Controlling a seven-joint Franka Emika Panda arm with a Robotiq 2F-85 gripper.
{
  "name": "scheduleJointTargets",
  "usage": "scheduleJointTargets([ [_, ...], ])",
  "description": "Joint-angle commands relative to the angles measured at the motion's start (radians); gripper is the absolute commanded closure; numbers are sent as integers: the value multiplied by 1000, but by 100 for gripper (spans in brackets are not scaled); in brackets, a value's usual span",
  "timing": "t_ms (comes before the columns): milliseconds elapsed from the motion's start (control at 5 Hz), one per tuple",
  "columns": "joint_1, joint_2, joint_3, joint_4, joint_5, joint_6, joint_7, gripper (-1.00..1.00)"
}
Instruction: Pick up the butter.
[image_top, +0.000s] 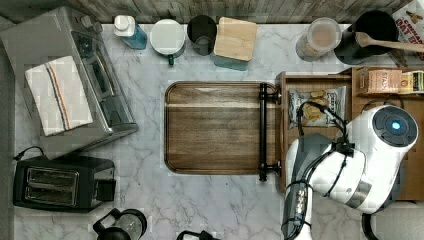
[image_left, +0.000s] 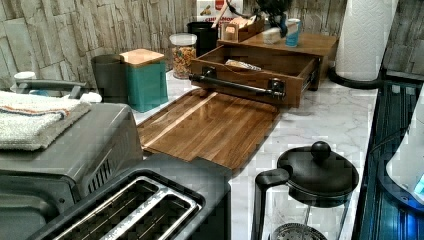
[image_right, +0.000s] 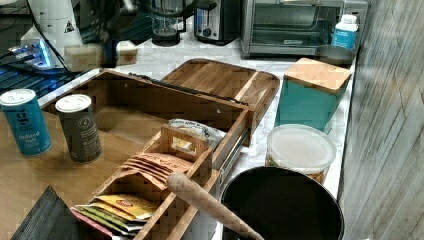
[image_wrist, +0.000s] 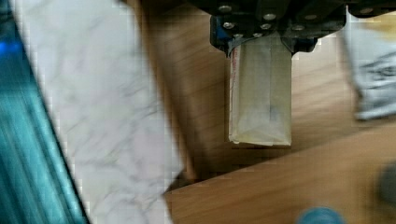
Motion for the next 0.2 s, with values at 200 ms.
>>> scheduleJointTargets([
  [200, 148, -152, 232, 106, 80, 64, 240, 100],
])
